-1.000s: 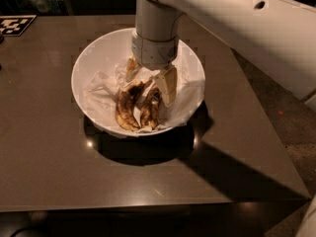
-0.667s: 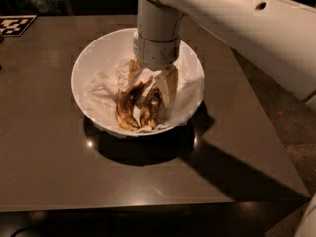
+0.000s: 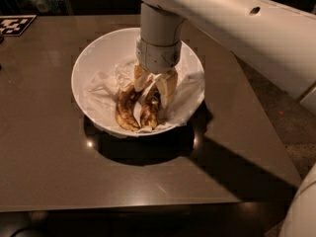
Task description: Pick banana from white bowl
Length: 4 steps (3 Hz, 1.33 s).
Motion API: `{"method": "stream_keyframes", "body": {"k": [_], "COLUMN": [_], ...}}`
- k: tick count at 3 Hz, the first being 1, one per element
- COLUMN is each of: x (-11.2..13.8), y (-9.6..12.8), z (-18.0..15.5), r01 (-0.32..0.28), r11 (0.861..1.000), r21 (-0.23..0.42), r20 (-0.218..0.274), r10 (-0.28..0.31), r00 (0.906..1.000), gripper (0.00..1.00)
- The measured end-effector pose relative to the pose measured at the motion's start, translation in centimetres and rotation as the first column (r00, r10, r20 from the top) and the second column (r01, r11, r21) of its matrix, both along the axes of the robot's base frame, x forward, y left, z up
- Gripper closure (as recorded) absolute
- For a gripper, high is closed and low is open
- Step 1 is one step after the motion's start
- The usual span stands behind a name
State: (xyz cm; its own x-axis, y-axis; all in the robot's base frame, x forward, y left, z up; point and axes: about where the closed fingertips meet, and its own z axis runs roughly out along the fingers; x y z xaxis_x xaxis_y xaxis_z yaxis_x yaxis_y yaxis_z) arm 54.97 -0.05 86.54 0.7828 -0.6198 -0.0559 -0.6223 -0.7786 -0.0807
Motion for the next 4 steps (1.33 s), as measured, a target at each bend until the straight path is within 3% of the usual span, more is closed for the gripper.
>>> {"method": "stream_keyframes", "body": {"k": [2, 4], "x": [0.3, 0.0], "y": [-0.5, -0.4], "z": [-2.0, -2.4], "r01": [0.002, 0.012], "r11": [1.0, 1.0], "r21": [-0.007, -0.006], "r20": [-0.036, -0.029], "r10": [-0.002, -0.012], "r00": [0.9994, 0.9995], "gripper": [0.49, 0.9]}}
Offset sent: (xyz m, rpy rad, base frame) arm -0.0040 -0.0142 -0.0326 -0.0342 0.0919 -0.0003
